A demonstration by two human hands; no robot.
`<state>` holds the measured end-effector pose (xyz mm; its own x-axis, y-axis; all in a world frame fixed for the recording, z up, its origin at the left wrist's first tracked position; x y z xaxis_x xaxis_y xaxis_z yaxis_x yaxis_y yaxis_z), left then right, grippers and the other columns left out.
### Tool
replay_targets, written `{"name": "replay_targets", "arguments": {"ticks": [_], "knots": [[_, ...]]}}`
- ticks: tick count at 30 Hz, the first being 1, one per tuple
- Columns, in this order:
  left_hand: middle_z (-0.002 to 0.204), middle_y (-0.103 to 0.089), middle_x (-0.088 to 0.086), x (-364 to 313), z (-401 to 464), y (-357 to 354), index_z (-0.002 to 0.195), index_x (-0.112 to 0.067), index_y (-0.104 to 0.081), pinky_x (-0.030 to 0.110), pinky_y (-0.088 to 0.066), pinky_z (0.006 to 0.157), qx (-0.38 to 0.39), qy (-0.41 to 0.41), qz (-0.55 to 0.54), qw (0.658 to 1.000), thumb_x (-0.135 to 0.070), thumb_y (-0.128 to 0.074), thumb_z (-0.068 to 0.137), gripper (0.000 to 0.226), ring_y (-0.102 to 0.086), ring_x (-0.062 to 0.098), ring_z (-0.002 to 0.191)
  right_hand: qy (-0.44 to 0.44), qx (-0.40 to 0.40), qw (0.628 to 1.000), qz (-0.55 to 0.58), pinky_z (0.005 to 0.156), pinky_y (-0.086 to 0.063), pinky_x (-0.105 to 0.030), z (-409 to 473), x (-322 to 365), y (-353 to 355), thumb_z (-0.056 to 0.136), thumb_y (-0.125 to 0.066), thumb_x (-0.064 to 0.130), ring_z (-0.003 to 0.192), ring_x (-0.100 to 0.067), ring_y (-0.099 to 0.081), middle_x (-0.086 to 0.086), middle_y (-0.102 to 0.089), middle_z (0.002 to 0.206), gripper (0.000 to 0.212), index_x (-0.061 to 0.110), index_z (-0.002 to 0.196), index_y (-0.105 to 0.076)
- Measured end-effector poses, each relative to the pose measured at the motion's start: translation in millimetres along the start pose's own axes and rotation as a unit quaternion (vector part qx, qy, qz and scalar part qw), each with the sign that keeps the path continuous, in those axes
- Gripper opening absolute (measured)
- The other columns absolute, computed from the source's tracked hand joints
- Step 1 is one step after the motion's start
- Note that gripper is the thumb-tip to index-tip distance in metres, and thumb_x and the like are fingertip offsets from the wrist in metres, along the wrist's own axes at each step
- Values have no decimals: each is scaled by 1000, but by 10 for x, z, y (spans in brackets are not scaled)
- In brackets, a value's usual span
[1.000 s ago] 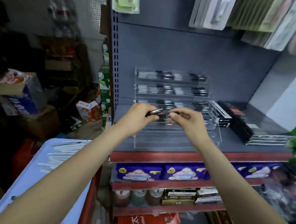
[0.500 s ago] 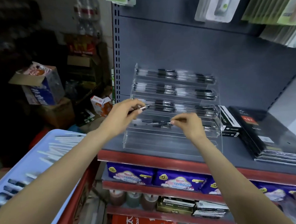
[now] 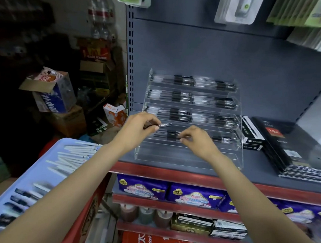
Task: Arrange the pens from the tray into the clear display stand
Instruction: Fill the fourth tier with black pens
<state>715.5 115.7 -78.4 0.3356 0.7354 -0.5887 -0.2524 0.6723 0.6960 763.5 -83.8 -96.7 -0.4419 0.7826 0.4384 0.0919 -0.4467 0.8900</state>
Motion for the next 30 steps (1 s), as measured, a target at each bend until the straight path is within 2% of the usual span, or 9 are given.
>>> {"name": "replay_targets", "arguments": {"ticks": [3,6,8,13,16,21,25,27,30], "knots": [[90,-61,-7,-57,11,1,101,-18,-70,12,-43,74,8,-3,27,1000,-19,-64,87,15,-55,1,76,-6,-15,999,34,88,-36,-16,-3,15,35,91,-59,18,105,-18,-59,-5,-61,115,25,13,114,-65],[90,-64,-4,-154,62,-65,102,-18,-71,20,-45,79,32,-2,32,999,-20,-64,87,16,-57,8,81,-3,-60,981,187,86,-46,-15,-99,25,173,87,-64,20,91,-8,-62,0,-66,102,25,17,113,-64],[87,-63,-5,-264,111,-163,100,-17,-70,16,-42,76,46,-12,19,999,-20,-65,86,15,-56,6,78,10,-62,960,273,78,-49,-11,-187,10,248,87,-64,16,80,-4,-64,0,-68,92,19,15,106,-67],[89,-63,-6,-475,252,-456,102,-13,-67,-1,-38,71,72,-23,-15,997,-14,-63,87,15,-55,2,78,-32,-150,932,328,69,-52,-12,-371,-336,441,85,-62,-1,64,5,-62,0,-66,78,12,2,93,-70],[93,-67,-2,-524,379,-611,101,-14,-70,1,-39,72,93,-27,10,995,-12,-62,88,15,-57,5,81,-78,-186,924,326,72,-52,-16,-503,-651,587,84,-64,2,69,-1,-64,1,-67,81,12,13,87,-69],[97,-66,6,-660,596,-964,101,-11,-72,21,-42,85,119,-29,75,990,-10,-61,88,17,-60,20,95,-163,-225,932,233,81,-49,-23,-610,-1082,701,85,-66,15,91,-15,-60,-2,-61,101,32,10,116,-60],[111,-68,8,-698,721,-1148,103,-11,-72,31,-47,94,145,-10,111,983,-10,-61,89,18,-61,22,106,-216,-175,924,263,92,-49,-36,-620,-1309,680,86,-66,14,105,-25,-61,-11,-63,114,45,9,128,-51],[111,-69,7,-722,760,-1206,102,-11,-72,36,-49,94,160,-4,126,979,-10,-63,88,17,-62,22,105,-225,-165,924,263,99,-47,-42,-610,-1341,650,85,-66,11,105,-26,-61,-13,-65,112,45,8,128,-51],[108,-70,8,-725,828,-1263,100,-11,-73,37,-50,92,184,8,144,972,-9,-66,84,17,-63,23,102,-215,-156,926,270,101,-45,-39,-600,-1304,612,87,-63,6,97,-20,-60,0,-65,89,43,5,129,-52]]}}
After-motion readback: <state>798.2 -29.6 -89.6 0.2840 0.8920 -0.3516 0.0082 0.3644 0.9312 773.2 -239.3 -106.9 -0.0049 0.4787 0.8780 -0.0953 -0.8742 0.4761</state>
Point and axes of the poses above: each hand's wrist, its own z-axis towards the middle knuckle, its own y-axis out of the back of the hand, x = y × z, the point moved 1 cm from there along z, towards the middle knuckle
